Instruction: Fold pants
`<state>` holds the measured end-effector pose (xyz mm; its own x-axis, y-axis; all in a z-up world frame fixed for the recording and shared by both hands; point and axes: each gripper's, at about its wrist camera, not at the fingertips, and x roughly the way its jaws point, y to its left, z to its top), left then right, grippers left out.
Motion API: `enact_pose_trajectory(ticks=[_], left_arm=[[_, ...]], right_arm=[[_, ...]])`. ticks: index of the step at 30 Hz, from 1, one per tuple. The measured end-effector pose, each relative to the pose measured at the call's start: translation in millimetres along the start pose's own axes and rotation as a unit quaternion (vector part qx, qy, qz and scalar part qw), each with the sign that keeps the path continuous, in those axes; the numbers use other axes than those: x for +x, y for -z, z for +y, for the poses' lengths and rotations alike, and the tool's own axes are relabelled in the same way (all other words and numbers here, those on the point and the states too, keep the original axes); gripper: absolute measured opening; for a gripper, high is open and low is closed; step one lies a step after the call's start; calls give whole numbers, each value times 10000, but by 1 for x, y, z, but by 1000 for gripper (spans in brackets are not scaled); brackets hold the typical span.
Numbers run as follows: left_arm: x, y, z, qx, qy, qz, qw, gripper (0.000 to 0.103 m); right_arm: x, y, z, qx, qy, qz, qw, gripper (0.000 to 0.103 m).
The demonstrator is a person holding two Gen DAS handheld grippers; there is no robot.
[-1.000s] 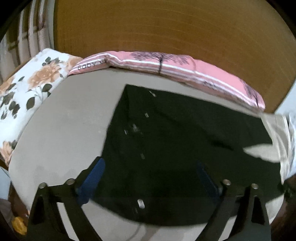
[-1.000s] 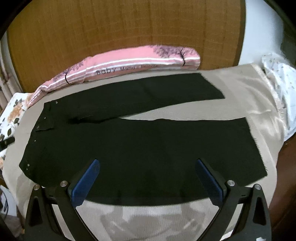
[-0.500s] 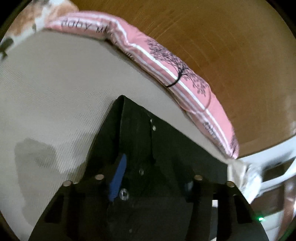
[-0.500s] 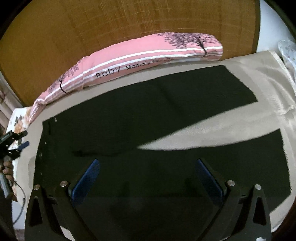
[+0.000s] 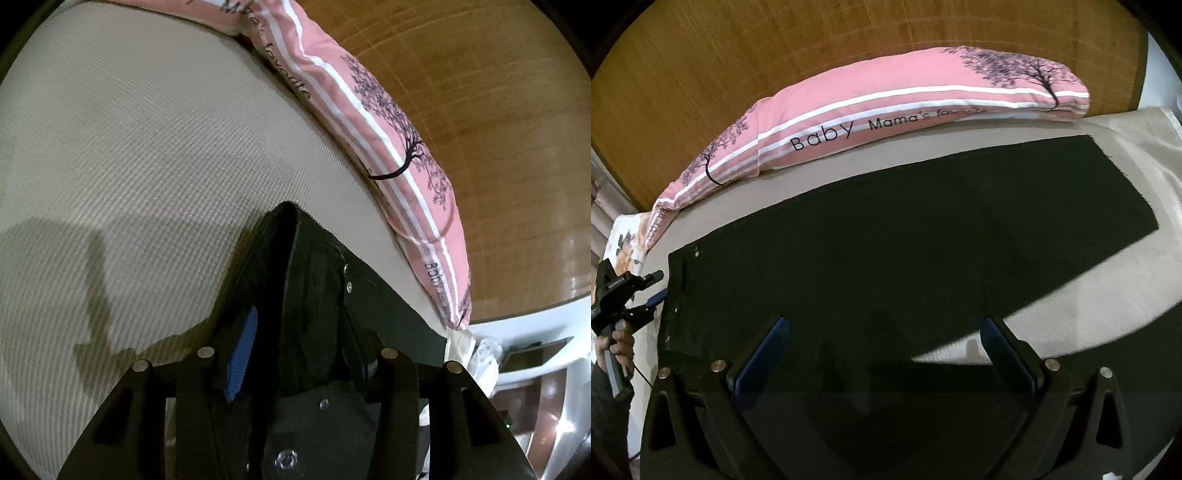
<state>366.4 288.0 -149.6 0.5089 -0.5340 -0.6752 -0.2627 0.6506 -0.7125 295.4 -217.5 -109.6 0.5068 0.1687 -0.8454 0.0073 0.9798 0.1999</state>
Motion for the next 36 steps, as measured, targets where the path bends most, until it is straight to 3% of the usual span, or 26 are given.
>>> enact_pose_trajectory(ticks=[3, 14, 15, 16, 17, 20, 26, 31, 36], left_arm=[[4, -9, -6, 124, 130, 9, 9998, 41], [39, -43, -23, 369, 180, 94, 9991, 38], [42, -43, -23, 372, 139, 38, 9992, 33], [42, -42, -23, 397, 31, -19, 9992, 16], [43, -40, -23, 462, -126, -77, 9988, 10], [31, -33, -27, 671, -9, -325, 9972, 8], [-13, -8, -67, 1423, 424, -884, 9850, 8], [-40, 13, -88, 1859, 649, -1199, 9731, 7], [-53, 24, -92, 1995, 708, -1344, 9680, 7]], right_arm=[[10, -6, 4, -68, -15, -8, 10000, 103], [33, -34, 16, -573, -332, -29, 9978, 103], [35, -39, 16, -643, -408, -22, 9971, 103], [38, -44, 17, -729, -441, -12, 9964, 103], [42, -51, 18, -880, -470, 3, 9950, 103], [52, -70, 24, -1343, -540, 139, 9894, 103], [71, -119, 41, -2389, -1327, 551, 9604, 103], [105, -152, 69, -3406, -1826, 1122, 9155, 102], [139, -173, 94, -4065, -2135, 1578, 8743, 94]])
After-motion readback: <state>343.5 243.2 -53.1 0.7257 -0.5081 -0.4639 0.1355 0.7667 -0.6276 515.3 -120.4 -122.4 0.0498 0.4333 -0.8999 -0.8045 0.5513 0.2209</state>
